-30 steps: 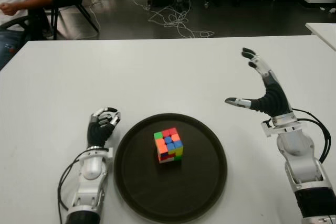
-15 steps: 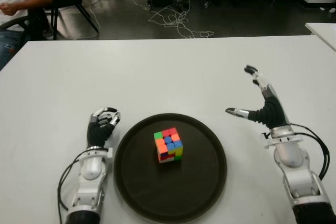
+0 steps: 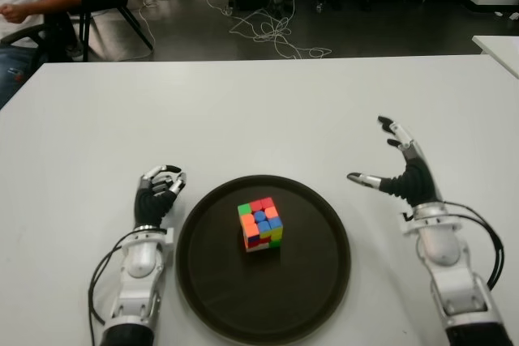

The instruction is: Pick up the Rubik's Cube and put it in the plate

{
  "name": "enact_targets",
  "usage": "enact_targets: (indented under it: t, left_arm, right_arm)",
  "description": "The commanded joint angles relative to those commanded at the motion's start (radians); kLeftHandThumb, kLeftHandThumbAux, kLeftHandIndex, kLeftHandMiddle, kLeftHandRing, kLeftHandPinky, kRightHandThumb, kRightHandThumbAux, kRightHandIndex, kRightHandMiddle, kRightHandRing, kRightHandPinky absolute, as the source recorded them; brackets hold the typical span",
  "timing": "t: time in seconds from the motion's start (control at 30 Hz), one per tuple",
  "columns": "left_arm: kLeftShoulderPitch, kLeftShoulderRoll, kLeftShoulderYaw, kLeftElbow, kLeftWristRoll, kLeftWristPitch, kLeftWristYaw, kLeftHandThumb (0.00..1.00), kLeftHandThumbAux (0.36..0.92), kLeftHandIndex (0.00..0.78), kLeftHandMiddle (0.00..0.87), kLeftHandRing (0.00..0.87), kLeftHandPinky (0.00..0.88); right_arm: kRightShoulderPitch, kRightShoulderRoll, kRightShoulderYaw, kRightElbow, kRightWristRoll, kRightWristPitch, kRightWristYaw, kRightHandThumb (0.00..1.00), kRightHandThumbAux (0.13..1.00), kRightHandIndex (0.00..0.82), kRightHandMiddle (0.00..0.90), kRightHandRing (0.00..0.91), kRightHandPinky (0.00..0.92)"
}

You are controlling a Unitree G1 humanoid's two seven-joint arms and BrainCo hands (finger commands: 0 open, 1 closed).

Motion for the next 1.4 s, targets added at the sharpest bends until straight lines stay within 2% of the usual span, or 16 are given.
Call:
enact_targets:
  t: [0.07,0.2,0.33,0.4,0.43,0.5,0.6,0.8,1.07,1.33,1.4]
  left_arm:
    - [0.001,0.0,0.0,-0.004,0.001,0.006,0.001,0.706,0.707,0.443,0.812,0.826,0.799]
    - [0.002,-0.001,0.0,-0.012,0.004,0.018,0.004,0.706,0.707,0.443,0.807,0.821,0.793]
    - [0.002,-0.003,0.001,-0.019,0.003,0.03,0.007,0.706,0.707,0.443,0.804,0.818,0.79]
    - [0.003,-0.004,0.001,-0.024,0.003,0.036,0.008,0.706,0.707,0.443,0.803,0.816,0.791]
    - [0.002,-0.004,0.001,-0.027,0.004,0.041,0.008,0.706,0.707,0.443,0.803,0.816,0.791]
    - [0.003,-0.004,0.001,-0.031,0.004,0.046,0.009,0.706,0.707,0.443,0.801,0.815,0.793]
    - [0.002,-0.005,0.002,-0.035,0.002,0.053,0.008,0.706,0.707,0.443,0.801,0.818,0.798]
    - [0.001,-0.008,0.007,-0.039,-0.003,0.062,0.011,0.705,0.707,0.444,0.806,0.824,0.808]
    - [-0.003,-0.017,0.019,-0.029,-0.019,0.053,0.016,0.704,0.707,0.444,0.811,0.829,0.811]
    - [-0.009,-0.012,0.02,-0.017,-0.024,0.047,0.006,0.705,0.707,0.443,0.808,0.826,0.805]
    - [-0.008,-0.017,0.022,-0.023,-0.03,0.046,0.008,0.705,0.706,0.444,0.81,0.828,0.811]
  right_arm:
    - [0.01,0.009,0.004,-0.002,-0.003,0.005,-0.008,0.0,0.816,0.188,0.274,0.283,0.305]
    - [0.028,0.025,0.012,-0.005,0.009,0.025,-0.011,0.005,0.808,0.315,0.397,0.41,0.397]
    - [0.038,0.036,0.012,-0.02,0.035,0.053,0.002,0.01,0.798,0.404,0.468,0.484,0.466]
    - [0.044,0.043,0.012,-0.032,0.049,0.069,0.01,0.053,0.8,0.468,0.559,0.585,0.595]
    - [0.051,0.049,0.013,-0.042,0.057,0.078,0.014,0.059,0.8,0.477,0.572,0.599,0.613]
    - [0.066,0.058,0.019,-0.063,0.061,0.091,0.015,0.16,0.799,0.545,0.681,0.706,0.722]
    - [0.088,0.07,0.036,-0.095,0.045,0.117,0.007,0.236,0.805,0.6,0.75,0.772,0.78]
    - [0.104,0.076,0.068,-0.13,-0.005,0.187,-0.017,0.276,0.819,0.649,0.786,0.806,0.807]
    - [0.128,0.098,0.095,-0.181,-0.029,0.275,-0.036,0.334,0.815,0.631,0.79,0.811,0.815]
    - [0.134,0.14,0.091,-0.192,0.017,0.342,-0.063,0.336,0.815,0.624,0.787,0.81,0.823]
    - [0.118,0.151,0.055,-0.141,0.07,0.331,-0.073,0.3,0.819,0.633,0.793,0.815,0.826]
